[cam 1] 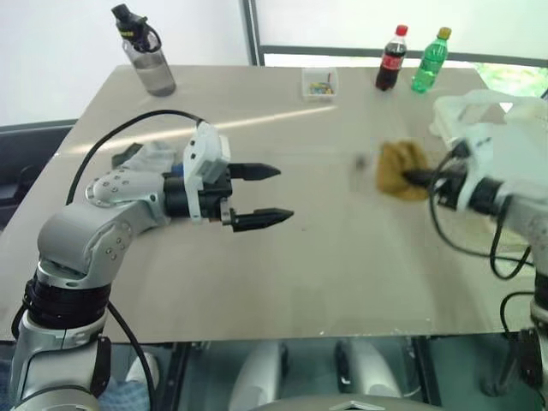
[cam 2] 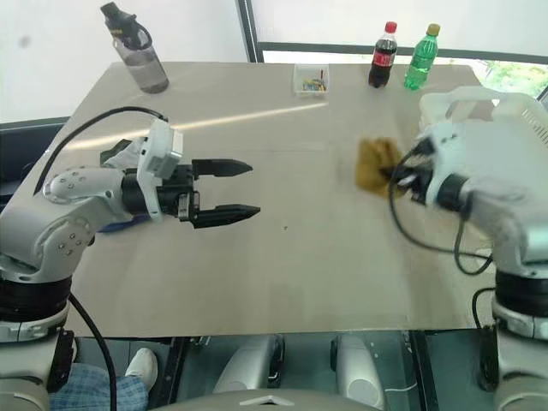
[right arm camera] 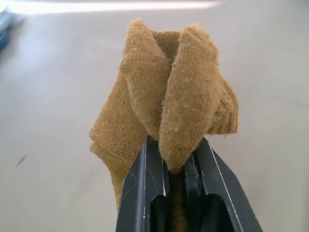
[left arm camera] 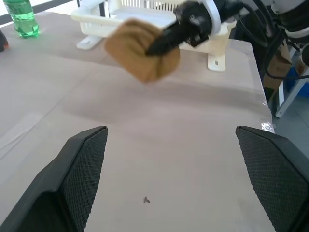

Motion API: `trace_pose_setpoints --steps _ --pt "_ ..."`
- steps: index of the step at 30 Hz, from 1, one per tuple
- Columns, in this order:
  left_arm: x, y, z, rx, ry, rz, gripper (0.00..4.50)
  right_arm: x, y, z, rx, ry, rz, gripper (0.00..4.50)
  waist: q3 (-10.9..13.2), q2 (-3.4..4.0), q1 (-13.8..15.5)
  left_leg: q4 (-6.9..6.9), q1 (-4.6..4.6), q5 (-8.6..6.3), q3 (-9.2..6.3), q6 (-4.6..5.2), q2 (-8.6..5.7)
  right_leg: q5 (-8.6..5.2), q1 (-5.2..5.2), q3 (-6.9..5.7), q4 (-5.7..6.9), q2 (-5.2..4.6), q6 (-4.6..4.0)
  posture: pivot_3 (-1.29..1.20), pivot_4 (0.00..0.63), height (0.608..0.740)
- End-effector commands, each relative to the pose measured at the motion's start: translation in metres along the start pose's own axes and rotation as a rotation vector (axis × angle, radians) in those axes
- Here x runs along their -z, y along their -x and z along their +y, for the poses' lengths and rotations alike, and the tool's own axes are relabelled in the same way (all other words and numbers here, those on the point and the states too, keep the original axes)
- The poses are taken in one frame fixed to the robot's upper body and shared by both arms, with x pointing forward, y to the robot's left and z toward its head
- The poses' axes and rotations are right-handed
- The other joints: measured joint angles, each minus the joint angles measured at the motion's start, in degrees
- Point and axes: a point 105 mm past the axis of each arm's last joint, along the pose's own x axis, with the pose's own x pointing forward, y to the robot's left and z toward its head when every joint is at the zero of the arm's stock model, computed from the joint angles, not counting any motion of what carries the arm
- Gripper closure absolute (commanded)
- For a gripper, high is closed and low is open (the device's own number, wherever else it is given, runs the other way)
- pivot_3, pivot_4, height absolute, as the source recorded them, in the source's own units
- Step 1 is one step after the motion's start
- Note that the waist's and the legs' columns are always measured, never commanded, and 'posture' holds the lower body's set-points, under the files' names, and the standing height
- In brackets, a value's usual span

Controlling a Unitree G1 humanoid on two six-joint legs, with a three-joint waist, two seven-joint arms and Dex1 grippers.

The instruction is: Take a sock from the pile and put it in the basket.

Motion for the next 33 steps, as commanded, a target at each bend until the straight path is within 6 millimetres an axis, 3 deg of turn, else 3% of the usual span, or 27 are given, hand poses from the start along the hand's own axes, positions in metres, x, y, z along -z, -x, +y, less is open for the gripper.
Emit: trace_pose_setpoints --steps 1,4,8,13,17,21,24,26,31,33 --pt "-0.012 0.001 0.001 -0.016 -0.055 -0.028 0.00 -0.041 0.020 -0.041 0.150 -0.080 -0.130 4.48 0.0 0.02 0.0 0.00 -0.04 0.00 0.04 0.00 0.00 0.00 -0.07 0.04 0.03 0.00 0.00 0.00 0.150 0.740" --pt "-0.011 0.001 0.000 -0.014 -0.057 -0.026 0.00 -0.061 0.029 -0.065 0.253 -0.156 -0.196 4.48 0.0 0.01 0.0 0.24 -0.74 0.01 0.24 0.00 -0.02 0.01 -0.88 0.15 0.42 -0.01 0.00 0.00 0.150 0.740" --pt "-0.012 0.000 -0.001 -0.010 -0.066 -0.031 0.00 -0.070 0.054 -0.125 0.526 -0.357 -0.285 4.48 0.0 0.02 0.0 0.24 -0.77 0.02 0.50 -0.01 -0.03 0.02 -0.93 0.19 0.43 0.01 0.00 0.00 0.150 0.740" --pt "-0.020 -0.002 0.001 -0.013 -0.083 -0.056 0.00 -0.039 0.066 -0.163 0.720 -0.572 -0.248 4.48 0.0 0.01 0.0 0.25 -0.78 0.01 0.61 0.00 -0.04 0.02 -0.91 0.24 0.40 0.00 0.00 0.00 0.150 0.740" --pt "-0.027 -0.002 0.002 -0.016 -0.087 -0.081 0.00 -0.010 0.067 -0.173 0.781 -0.705 -0.194 4.48 0.1 0.04 -0.3 0.24 -0.75 0.02 0.68 0.01 -0.04 0.02 -0.92 0.29 0.44 0.02 0.00 0.00 0.150 0.740" --pt "-0.031 -0.002 0.003 -0.021 -0.085 -0.100 0.00 0.004 0.068 -0.176 0.803 -0.776 -0.169 4.48 0.1 0.05 -0.4 0.24 -0.69 0.01 0.82 0.01 -0.03 0.03 -0.92 0.41 0.46 0.05 0.01 0.00 0.150 0.740" --pt "-0.034 -0.002 0.003 -0.019 -0.070 -0.118 0.00 0.009 0.069 -0.176 0.816 -0.784 -0.161 3.32 0.1 0.05 -0.4 0.25 -0.69 0.01 0.83 0.02 -0.03 0.03 -0.92 0.44 0.46 0.06 0.02 0.00 0.150 0.740" --pt "-0.034 -0.003 0.003 -0.020 -0.054 -0.125 0.00 0.007 0.071 -0.176 0.821 -0.760 -0.164 2.22 0.1 0.05 -0.4 0.25 -0.69 0.01 0.84 0.02 -0.03 0.03 -0.92 0.45 0.46 0.06 0.02 0.00 0.150 0.740" --pt "-0.032 -0.004 0.003 -0.019 -0.056 -0.115 0.00 0.000 0.074 -0.171 0.800 -0.710 -0.155 0.04 0.1 0.05 -0.3 0.28 -0.68 0.01 0.86 0.02 -0.03 0.04 -0.92 0.48 0.49 0.07 0.03 0.00 0.150 0.740" --pt "-0.031 -0.004 0.003 -0.020 -0.060 -0.109 0.00 -0.002 0.076 -0.168 0.787 -0.672 -0.139 0.04 0.1 0.05 -0.3 0.28 -0.68 0.01 0.86 0.02 -0.03 0.04 -0.92 0.48 0.50 0.08 0.03 0.00 0.150 0.740"
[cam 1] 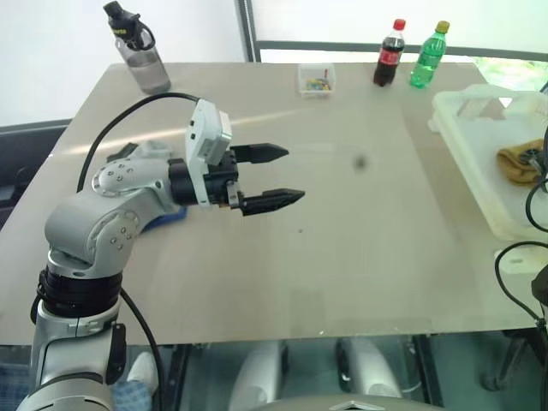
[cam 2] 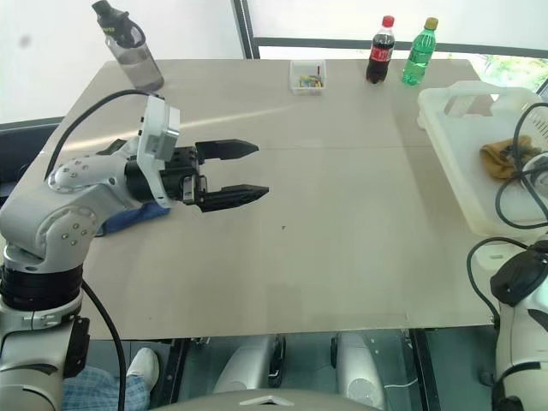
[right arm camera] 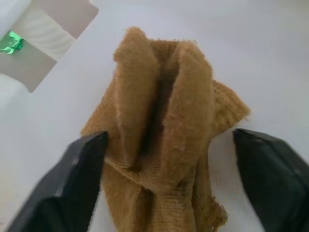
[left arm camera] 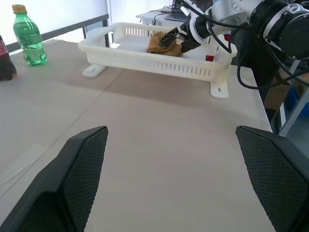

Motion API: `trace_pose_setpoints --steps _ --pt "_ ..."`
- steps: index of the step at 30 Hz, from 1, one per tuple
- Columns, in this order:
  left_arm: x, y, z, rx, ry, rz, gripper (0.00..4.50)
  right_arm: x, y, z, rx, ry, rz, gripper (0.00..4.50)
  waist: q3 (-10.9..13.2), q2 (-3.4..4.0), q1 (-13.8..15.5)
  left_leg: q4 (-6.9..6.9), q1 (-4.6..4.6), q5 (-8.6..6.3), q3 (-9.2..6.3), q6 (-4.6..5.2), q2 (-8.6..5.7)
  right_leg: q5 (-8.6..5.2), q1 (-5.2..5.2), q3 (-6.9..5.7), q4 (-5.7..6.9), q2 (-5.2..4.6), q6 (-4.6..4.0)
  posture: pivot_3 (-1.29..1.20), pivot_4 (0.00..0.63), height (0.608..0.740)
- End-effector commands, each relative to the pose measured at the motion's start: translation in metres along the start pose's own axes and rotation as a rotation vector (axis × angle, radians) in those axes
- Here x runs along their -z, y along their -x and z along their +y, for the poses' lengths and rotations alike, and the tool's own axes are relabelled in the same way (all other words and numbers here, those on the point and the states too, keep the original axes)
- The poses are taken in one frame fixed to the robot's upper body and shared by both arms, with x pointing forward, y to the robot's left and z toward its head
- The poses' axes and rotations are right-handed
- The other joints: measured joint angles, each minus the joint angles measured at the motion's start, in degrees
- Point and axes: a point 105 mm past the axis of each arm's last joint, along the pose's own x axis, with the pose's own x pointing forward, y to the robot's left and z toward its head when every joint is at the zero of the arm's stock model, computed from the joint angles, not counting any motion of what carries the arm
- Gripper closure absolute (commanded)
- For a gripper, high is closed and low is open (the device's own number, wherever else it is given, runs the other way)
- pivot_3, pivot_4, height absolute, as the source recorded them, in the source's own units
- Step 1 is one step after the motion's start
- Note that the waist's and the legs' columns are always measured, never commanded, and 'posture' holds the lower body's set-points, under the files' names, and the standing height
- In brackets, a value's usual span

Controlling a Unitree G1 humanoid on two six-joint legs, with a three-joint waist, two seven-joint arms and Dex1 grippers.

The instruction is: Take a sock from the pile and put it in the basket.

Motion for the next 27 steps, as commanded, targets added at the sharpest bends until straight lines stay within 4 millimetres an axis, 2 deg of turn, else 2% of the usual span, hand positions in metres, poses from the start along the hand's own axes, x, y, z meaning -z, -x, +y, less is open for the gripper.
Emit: trace_pose_setpoints --steps 1,5,7,9,13,18,21,23,27 --pt "-0.010 0.003 -0.001 -0.004 -0.052 -0.017 0.00 -0.020 0.018 0.004 -0.037 0.078 -0.055 0.04 0.0 0.00 0.0 0.00 0.00 0.00 0.00 0.00 0.00 0.00 0.00 0.00 0.00 0.00 0.00 0.00 0.150 0.740" --pt "-0.009 0.004 -0.002 0.001 -0.052 -0.009 0.00 -0.027 0.033 0.009 -0.089 0.194 -0.069 0.04 0.0 0.00 0.1 0.03 0.00 0.00 0.02 0.00 0.00 0.00 0.00 0.02 0.02 0.01 0.00 0.00 0.150 0.740" --pt "-0.010 0.004 -0.002 -0.001 -0.054 -0.011 0.00 -0.031 0.044 0.023 -0.172 0.294 -0.105 0.04 0.0 0.01 0.2 0.03 0.00 0.00 0.01 0.00 0.00 0.00 0.00 0.02 0.02 0.02 0.01 0.00 0.150 0.740" --pt "-0.011 0.004 -0.002 -0.002 -0.054 -0.012 0.00 -0.025 0.053 0.040 -0.276 0.401 -0.108 0.04 0.0 0.02 0.1 0.03 0.00 0.00 0.02 0.00 0.00 0.00 0.00 0.02 0.02 0.02 0.01 0.00 0.150 0.740" --pt "-0.010 0.004 -0.001 -0.001 -0.056 -0.009 0.00 0.010 0.067 0.066 -0.476 0.583 -0.025 0.04 0.0 0.01 -0.3 0.08 0.06 -0.01 0.03 0.00 0.07 0.01 0.02 0.05 0.07 0.08 0.02 0.00 0.150 0.740" --pt "-0.011 0.004 0.000 -0.004 -0.061 -0.011 0.00 0.068 0.094 0.102 -0.808 0.846 -0.008 0.04 0.0 0.01 -0.1 0.18 0.06 -0.01 0.00 0.01 0.10 0.00 0.01 0.06 0.19 0.11 0.01 0.00 0.150 0.740" --pt "-0.012 0.004 0.001 -0.008 -0.060 -0.015 0.00 0.099 0.107 0.107 -0.931 0.924 0.027 0.04 0.0 0.01 0.1 0.20 0.05 -0.01 -0.02 0.01 0.13 0.00 0.01 0.06 0.19 0.10 0.02 0.00 0.150 0.740" --pt "-0.011 0.005 0.001 -0.013 -0.060 -0.014 0.00 0.129 0.112 0.105 -1.000 1.008 0.069 0.04 0.0 0.00 0.3 0.22 0.04 -0.01 -0.03 0.00 0.21 0.00 0.01 0.05 0.18 0.09 0.02 0.00 0.150 0.740" --pt "-0.009 0.005 0.000 -0.020 -0.058 -0.010 0.00 0.174 0.117 0.097 -1.071 1.109 0.128 0.04 0.0 -0.01 0.4 0.28 0.03 -0.01 -0.09 0.00 0.21 0.00 0.03 -0.01 0.20 0.08 0.02 0.00 0.150 0.740"
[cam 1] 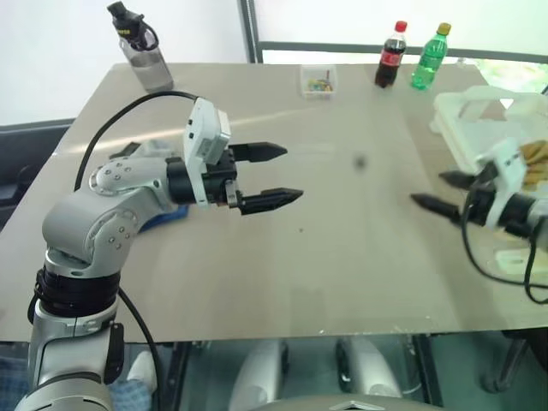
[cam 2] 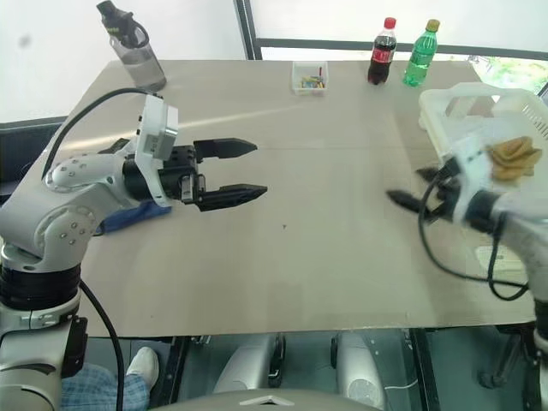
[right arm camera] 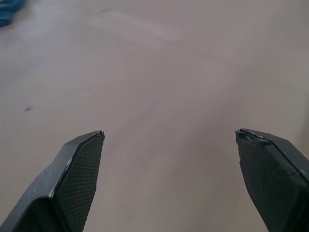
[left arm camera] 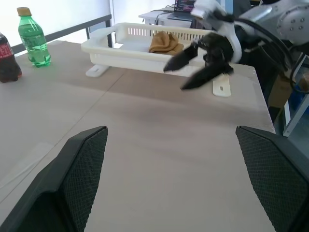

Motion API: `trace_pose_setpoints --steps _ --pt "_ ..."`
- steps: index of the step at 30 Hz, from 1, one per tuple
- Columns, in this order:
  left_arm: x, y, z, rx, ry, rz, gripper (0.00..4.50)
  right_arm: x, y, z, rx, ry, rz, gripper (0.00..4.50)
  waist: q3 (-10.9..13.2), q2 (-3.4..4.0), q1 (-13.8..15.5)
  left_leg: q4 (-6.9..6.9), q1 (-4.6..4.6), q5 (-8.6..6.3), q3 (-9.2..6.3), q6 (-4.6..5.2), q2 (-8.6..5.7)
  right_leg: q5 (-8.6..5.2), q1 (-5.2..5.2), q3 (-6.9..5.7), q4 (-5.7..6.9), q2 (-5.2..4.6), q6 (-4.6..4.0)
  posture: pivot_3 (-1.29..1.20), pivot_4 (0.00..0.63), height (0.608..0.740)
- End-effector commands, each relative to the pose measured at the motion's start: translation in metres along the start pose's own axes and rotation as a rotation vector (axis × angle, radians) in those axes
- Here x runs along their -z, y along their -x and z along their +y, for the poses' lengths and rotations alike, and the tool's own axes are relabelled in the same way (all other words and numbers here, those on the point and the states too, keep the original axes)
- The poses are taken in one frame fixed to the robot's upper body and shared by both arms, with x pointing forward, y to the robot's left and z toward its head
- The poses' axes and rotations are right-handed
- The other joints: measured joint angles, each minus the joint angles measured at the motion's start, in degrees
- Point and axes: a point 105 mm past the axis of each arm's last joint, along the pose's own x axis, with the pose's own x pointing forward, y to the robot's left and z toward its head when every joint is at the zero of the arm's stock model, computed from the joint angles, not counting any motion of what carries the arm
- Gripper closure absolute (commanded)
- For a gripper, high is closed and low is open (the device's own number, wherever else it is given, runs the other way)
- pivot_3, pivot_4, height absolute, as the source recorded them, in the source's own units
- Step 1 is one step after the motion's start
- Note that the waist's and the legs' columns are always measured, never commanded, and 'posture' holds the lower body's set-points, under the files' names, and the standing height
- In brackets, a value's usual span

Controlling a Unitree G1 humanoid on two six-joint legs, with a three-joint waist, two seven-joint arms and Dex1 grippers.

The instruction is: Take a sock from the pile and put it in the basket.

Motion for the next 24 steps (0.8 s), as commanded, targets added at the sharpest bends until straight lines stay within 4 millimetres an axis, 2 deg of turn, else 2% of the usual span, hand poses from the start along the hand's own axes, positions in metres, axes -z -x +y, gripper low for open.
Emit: trace_pose_setpoints --steps 1,4,7,15,17,20,24 --pt "-0.008 0.004 -0.001 -0.021 -0.044 -0.016 0.00 0.009 -0.011 0.026 -0.069 0.118 -0.001 0.04 0.0 0.00 -0.1 0.02 0.00 0.00 0.00 0.00 0.00 0.00 0.00 0.00 0.02 0.00 0.00 0.00 0.150 0.740" --pt "-0.006 0.006 -0.002 -0.031 -0.034 -0.010 0.00 0.026 -0.017 0.038 -0.110 0.154 0.029 0.04 0.0 0.00 -0.1 0.11 0.01 0.00 -0.03 -0.01 0.00 0.00 -0.01 0.01 0.14 0.00 0.00 0.00 0.150 0.740" --pt "0.000 0.009 -0.003 -0.045 0.003 -0.004 0.00 0.033 -0.016 0.042 -0.123 0.170 0.026 0.04 0.0 0.00 -0.1 0.20 0.03 0.00 -0.21 -0.01 0.00 -0.01 -0.01 0.02 0.25 0.00 -0.01 0.00 0.150 0.740" --pt "0.056 0.027 -0.027 -0.144 0.119 0.101 0.00 0.037 -0.001 0.057 -0.144 0.107 -0.055 0.04 0.0 0.00 -0.1 0.36 0.10 0.00 -0.30 -0.01 0.05 -0.02 0.00 0.08 0.50 0.00 -0.02 0.00 0.150 0.740" --pt "0.067 0.033 -0.029 -0.198 0.137 0.122 0.00 0.040 0.003 0.061 -0.160 0.097 -0.062 0.04 0.0 -0.01 0.0 0.41 0.12 -0.01 -0.29 -0.01 0.05 -0.02 0.02 0.08 0.53 -0.01 -0.02 0.00 0.150 0.740" --pt "0.086 0.053 -0.041 -0.278 0.139 0.178 0.00 0.042 0.016 0.062 -0.176 0.071 -0.073 0.04 0.0 -0.01 0.0 0.46 0.16 -0.01 -0.27 -0.01 0.06 -0.03 0.08 0.11 0.53 -0.03 -0.03 0.00 0.150 0.740" --pt "0.093 0.072 -0.052 -0.317 0.113 0.211 0.00 0.041 0.027 0.058 -0.180 0.052 -0.079 0.04 0.0 -0.03 0.0 0.47 0.31 -0.01 -0.19 -0.01 0.10 -0.12 0.21 0.16 0.52 -0.04 -0.18 0.00 0.150 0.740"
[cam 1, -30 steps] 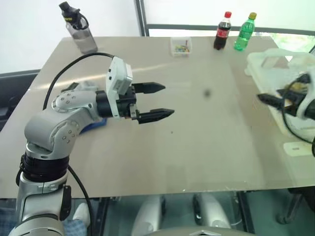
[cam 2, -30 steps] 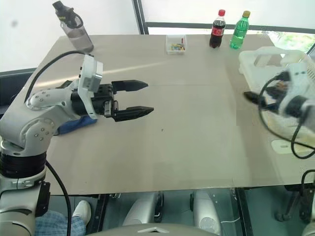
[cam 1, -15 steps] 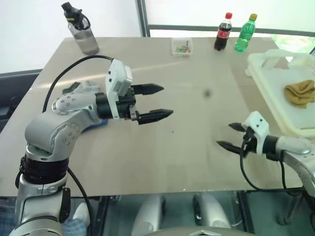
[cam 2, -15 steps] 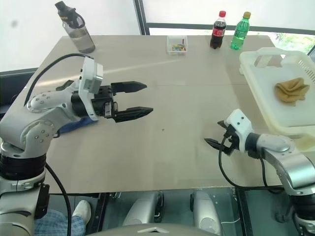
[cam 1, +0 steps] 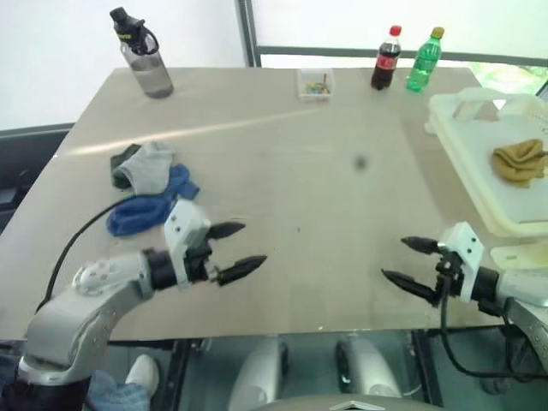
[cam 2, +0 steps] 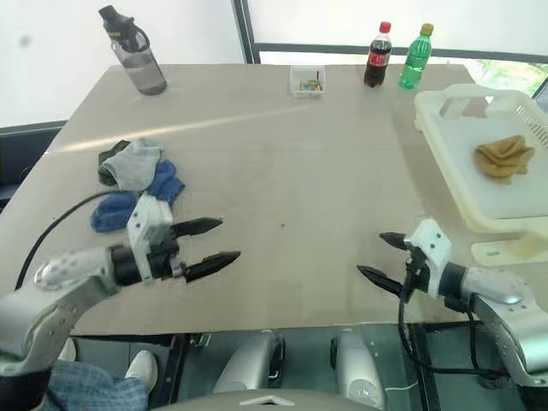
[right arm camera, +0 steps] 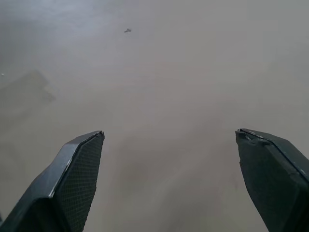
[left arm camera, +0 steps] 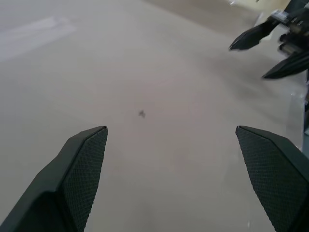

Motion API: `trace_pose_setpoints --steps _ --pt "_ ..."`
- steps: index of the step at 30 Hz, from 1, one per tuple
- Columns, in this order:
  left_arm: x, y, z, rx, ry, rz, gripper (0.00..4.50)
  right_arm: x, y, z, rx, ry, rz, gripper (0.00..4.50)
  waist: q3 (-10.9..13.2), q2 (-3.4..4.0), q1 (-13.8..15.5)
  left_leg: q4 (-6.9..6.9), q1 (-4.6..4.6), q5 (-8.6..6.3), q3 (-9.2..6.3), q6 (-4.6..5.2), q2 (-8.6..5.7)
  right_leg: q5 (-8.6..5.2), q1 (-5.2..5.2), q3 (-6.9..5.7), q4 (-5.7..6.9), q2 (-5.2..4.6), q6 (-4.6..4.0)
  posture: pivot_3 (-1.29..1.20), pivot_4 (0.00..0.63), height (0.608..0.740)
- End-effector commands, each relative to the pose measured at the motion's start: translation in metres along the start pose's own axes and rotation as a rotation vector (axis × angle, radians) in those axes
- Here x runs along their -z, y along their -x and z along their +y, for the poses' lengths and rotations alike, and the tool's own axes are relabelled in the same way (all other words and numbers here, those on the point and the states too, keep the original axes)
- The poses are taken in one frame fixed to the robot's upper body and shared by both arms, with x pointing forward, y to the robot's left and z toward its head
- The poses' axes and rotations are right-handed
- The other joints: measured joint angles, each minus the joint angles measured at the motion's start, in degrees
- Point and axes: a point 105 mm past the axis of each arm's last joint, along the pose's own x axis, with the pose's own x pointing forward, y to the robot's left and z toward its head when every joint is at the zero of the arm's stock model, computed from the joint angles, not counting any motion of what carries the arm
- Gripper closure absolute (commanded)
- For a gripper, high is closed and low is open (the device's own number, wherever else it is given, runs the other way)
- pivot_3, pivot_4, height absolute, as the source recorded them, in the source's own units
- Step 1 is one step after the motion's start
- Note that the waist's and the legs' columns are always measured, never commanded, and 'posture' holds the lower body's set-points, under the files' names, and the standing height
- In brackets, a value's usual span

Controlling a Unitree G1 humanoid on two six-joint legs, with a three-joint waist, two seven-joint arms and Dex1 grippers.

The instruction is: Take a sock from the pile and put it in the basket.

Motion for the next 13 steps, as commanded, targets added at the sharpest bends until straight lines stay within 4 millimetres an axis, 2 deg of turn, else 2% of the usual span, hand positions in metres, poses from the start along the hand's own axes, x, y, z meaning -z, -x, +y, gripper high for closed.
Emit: trace_pose_setpoints --steps 1,8,13 --pt "-0.013 0.020 -0.002 -0.049 -0.102 -0.040 0.00 -0.017 0.013 -0.002 -0.008 0.049 -0.045 0.04 0.0 -0.01 0.1 0.01 0.01 0.00 0.00 0.00 0.00 -0.04 0.00 0.00 0.01 0.00 -0.08 0.00 0.150 0.740" --pt "0.004 0.055 0.007 -0.196 -0.077 0.016 0.00 -0.015 0.033 -0.012 -0.025 0.086 -0.004 0.04 -0.1 -0.09 0.2 0.04 0.24 0.00 0.36 0.00 0.11 -0.10 0.09 0.28 0.05 0.02 -0.02 0.00 0.150 0.740" --pt "0.003 0.064 0.012 -0.225 -0.086 0.021 0.00 -0.016 0.035 -0.017 -0.034 0.096 -0.001 0.04 -0.1 -0.12 0.2 0.03 0.30 -0.01 0.54 0.01 0.17 -0.20 0.08 0.36 0.06 0.06 0.14 0.00 0.150 0.740"
